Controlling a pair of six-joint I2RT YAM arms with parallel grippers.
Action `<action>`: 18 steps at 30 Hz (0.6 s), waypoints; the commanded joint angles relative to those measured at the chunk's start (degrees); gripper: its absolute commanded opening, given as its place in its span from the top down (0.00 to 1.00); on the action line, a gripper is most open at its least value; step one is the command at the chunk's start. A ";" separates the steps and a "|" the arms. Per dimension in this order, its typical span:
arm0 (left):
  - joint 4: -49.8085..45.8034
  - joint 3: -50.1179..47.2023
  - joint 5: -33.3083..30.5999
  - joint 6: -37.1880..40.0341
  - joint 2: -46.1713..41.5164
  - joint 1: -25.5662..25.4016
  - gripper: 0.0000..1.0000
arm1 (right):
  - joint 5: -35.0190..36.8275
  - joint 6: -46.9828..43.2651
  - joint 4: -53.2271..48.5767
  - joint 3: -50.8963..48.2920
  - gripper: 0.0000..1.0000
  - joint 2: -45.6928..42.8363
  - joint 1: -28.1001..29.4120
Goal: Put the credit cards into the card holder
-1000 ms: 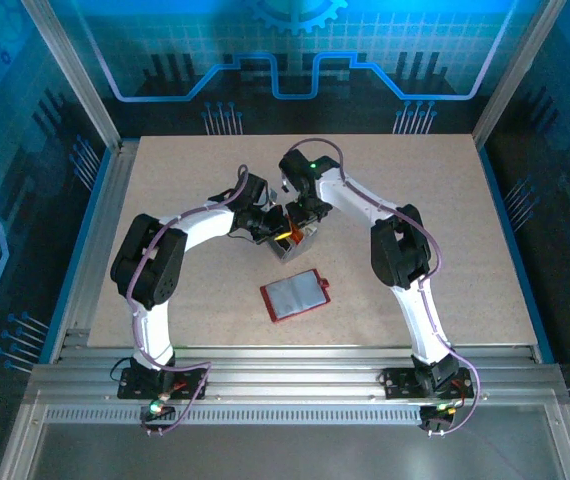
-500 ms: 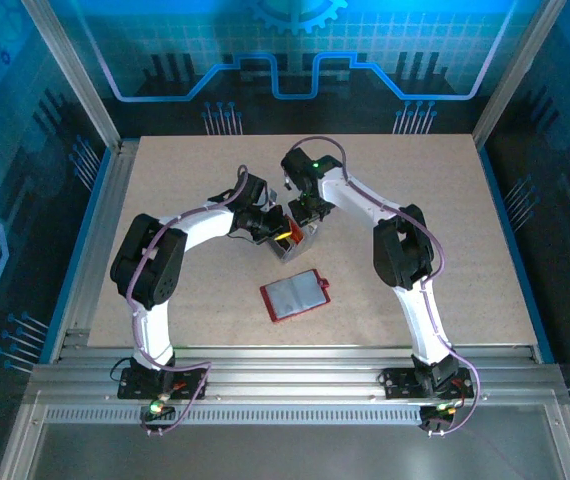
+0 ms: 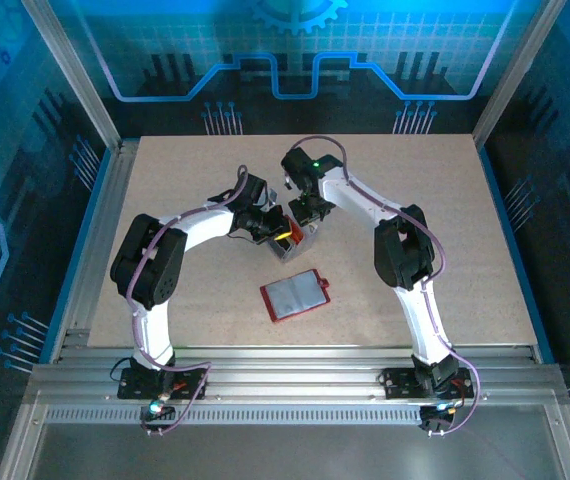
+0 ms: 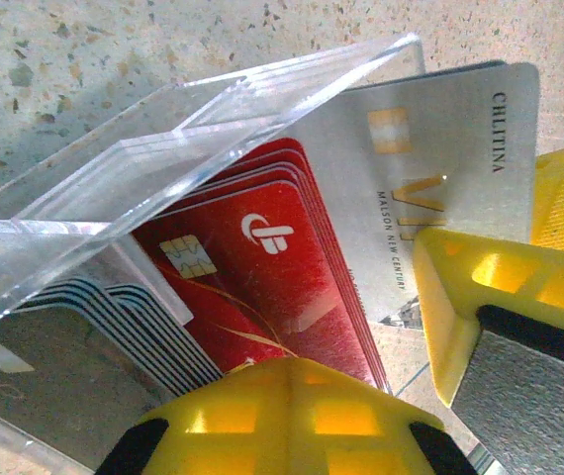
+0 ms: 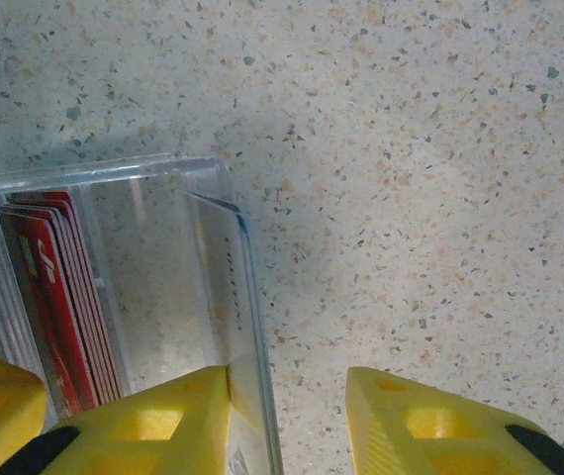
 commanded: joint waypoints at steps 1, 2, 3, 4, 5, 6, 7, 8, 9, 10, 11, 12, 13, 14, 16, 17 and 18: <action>-5.01 -2.58 -3.09 0.14 2.10 1.19 0.98 | 3.21 -0.18 -2.17 0.88 0.63 -2.33 -0.65; -4.94 -2.69 -3.01 0.13 2.10 1.23 0.98 | 3.22 -0.31 -2.26 0.94 0.64 -2.38 -0.59; -4.95 -2.66 -3.00 0.13 2.10 1.23 0.98 | 3.24 -0.27 -2.41 1.04 0.64 -2.34 -0.61; -4.87 -2.68 -3.00 0.12 2.09 1.23 0.98 | 3.14 -0.31 -2.50 1.14 0.64 -2.33 -0.48; -4.84 -2.70 -3.00 0.12 2.10 1.24 0.98 | 3.17 -0.40 -2.60 1.23 0.64 -2.34 -0.43; -4.86 -2.72 -3.00 0.05 2.10 1.23 0.98 | 3.17 -0.40 -2.60 1.24 0.65 -2.34 -0.33; -4.82 -2.70 -2.92 0.04 2.18 1.26 0.98 | 3.13 -0.49 -2.64 1.32 0.65 -2.34 -0.38; -4.85 -2.73 -2.91 0.04 2.18 1.32 0.98 | 3.15 -0.57 -2.70 1.41 0.66 -2.34 -0.19; -4.83 -2.68 -2.85 0.03 2.18 1.32 0.98 | 3.18 -0.50 -2.78 1.49 0.66 -2.38 -0.16; -4.86 -2.71 -2.83 0.04 2.18 1.32 0.98 | 3.05 -0.57 -2.87 1.57 0.66 -2.34 -0.06; -4.85 -2.70 -2.83 0.04 2.18 1.34 0.98 | 3.04 -0.65 -2.96 1.66 0.67 -2.42 0.00; -4.82 -2.67 -2.83 0.04 2.18 1.40 0.98 | 3.04 -0.75 -3.04 1.68 0.67 -2.42 0.10; -4.84 -2.71 -2.83 0.03 2.15 1.41 0.98 | 3.13 -0.74 -3.13 1.81 0.67 -2.42 0.15; -4.79 -2.68 -2.83 0.00 2.15 1.41 0.98 | 3.21 -0.80 -3.22 1.90 0.67 -2.42 0.21; -4.82 -2.69 -2.83 -0.05 2.18 1.41 0.98 | 3.22 -0.81 -3.39 2.15 0.67 -2.43 0.26; -4.71 -2.72 -2.83 -0.05 2.14 1.41 0.98 | 3.22 -0.83 -3.49 2.16 0.68 -2.51 0.28; -4.77 -2.75 -2.82 -0.06 2.18 1.45 0.98 | 3.22 -0.82 -3.57 2.27 0.68 -2.57 0.32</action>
